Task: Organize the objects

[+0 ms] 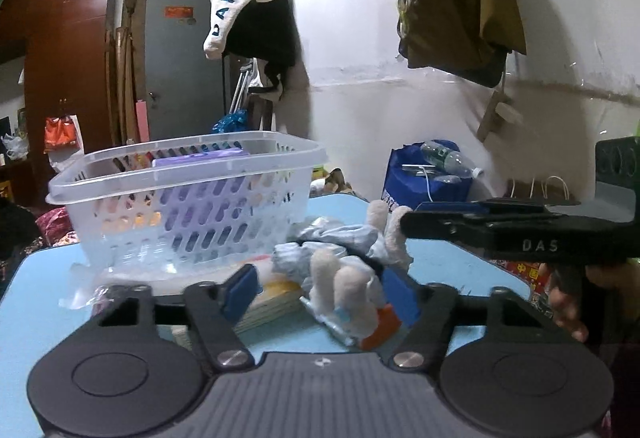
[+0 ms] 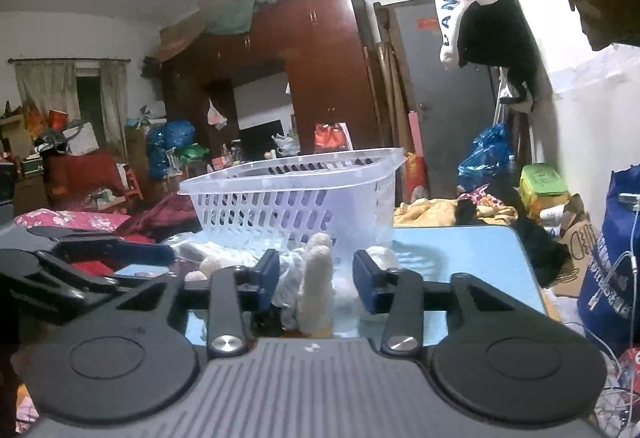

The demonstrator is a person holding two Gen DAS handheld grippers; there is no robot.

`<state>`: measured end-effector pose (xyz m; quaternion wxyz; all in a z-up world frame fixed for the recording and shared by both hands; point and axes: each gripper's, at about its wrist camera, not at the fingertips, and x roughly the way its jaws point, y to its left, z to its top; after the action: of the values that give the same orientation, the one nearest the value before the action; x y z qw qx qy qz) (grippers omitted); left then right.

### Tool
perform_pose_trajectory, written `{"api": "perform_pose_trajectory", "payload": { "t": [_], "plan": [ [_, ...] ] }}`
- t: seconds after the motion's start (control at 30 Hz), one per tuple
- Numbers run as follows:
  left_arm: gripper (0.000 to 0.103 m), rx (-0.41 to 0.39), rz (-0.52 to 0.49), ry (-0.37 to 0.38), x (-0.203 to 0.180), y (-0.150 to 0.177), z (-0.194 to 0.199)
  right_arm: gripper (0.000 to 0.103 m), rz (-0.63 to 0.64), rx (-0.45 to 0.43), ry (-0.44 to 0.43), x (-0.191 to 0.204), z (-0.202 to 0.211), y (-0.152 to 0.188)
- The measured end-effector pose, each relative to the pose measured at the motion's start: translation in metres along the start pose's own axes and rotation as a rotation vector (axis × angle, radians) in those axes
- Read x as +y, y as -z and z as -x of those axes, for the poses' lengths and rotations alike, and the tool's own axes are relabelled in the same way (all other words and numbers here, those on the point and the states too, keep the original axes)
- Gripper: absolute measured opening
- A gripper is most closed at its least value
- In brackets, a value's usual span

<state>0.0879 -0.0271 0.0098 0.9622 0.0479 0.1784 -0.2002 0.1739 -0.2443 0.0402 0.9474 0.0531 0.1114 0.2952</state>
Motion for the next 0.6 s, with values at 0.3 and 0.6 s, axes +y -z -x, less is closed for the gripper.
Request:
{"api": "perform_pose_trajectory", "payload": {
  "t": [0.3, 0.6],
  "plan": [
    [0.028, 0.047, 0.025, 0.025, -0.005, 0.007, -0.021, 0.018, 0.007, 0.033, 0.001, 0.007, -0.006, 0.015],
    [0.021, -0.087, 0.036, 0.047, 0.009, 0.003, 0.015, 0.014, 0.05, -0.033, -0.028, 0.018, 0.011, 0.012]
  ]
}}
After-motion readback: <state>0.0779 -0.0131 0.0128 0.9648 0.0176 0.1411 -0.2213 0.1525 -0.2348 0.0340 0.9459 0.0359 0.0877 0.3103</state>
